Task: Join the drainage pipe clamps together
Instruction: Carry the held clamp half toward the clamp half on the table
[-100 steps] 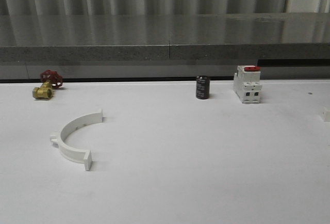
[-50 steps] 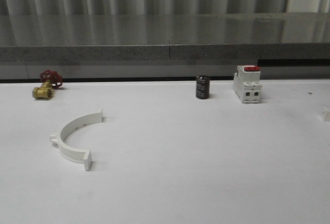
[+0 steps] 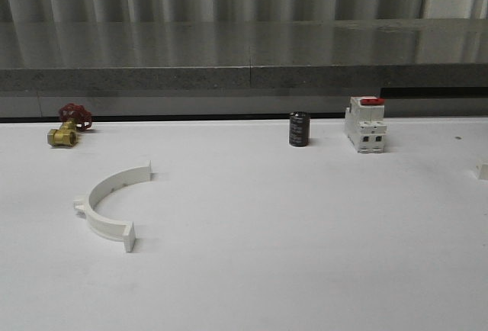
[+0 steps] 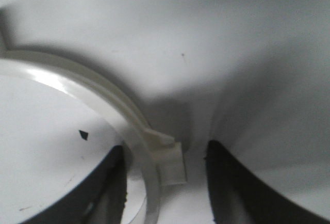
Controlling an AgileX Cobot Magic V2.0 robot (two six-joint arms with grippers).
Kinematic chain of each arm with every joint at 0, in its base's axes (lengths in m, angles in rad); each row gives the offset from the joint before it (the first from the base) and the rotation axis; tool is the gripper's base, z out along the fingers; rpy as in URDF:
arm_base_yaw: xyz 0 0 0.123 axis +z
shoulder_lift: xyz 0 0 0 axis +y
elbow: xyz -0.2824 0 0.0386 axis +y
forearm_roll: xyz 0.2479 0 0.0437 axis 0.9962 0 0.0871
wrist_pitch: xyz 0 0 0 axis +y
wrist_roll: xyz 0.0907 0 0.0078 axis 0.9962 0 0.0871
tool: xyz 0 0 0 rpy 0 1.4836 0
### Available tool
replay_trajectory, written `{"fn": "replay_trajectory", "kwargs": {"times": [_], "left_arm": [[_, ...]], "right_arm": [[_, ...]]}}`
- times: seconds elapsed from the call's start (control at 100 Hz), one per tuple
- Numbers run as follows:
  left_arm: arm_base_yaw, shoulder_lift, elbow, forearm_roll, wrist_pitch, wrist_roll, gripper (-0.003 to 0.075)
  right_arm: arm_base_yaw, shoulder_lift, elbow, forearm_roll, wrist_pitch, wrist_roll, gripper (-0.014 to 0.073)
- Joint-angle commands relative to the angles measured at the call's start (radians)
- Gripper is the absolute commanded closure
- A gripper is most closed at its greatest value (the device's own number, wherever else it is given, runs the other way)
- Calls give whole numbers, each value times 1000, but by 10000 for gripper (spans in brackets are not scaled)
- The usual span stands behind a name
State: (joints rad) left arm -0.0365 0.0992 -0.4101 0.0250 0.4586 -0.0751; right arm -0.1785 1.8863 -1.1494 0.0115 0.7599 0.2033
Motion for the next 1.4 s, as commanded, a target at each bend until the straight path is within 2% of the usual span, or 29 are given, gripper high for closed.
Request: {"fn": "replay_trajectory", "kwargs": {"times": [0.0, 0.05, 0.11, 0.32, 0.59, 0.82, 0.97, 1.16, 1.39], "left_arm": [[0, 12, -26, -3, -82, 0, 741], [0, 12, -26, -3, -82, 0, 741], [0, 12, -26, -3, -82, 0, 741], [0, 12, -26, -3, -82, 0, 741], [0, 12, -26, -3, -82, 0, 741], [0, 12, -26, -3, -82, 0, 741], [0, 12, -26, -3, -82, 0, 741], [0, 12, -26, -3, -82, 0, 741], [0, 12, -26, -3, -82, 0, 741]], "right_arm": [[-7, -43, -30, 0, -5, -8, 415], [-7, -43, -30, 0, -9, -8, 471], [-7, -43, -30, 0, -6, -8, 496], [-5, -68, -30, -12, 70, -8, 495], [46, -219, -30, -12, 180, -8, 495], [171, -339, -30, 4, 267, -3, 495], [270, -357, -34, -2, 279, 98, 495], [445, -321, -70, -46, 278, 272, 495], [609, -213, -211, -64, 307, 294, 495]]}}
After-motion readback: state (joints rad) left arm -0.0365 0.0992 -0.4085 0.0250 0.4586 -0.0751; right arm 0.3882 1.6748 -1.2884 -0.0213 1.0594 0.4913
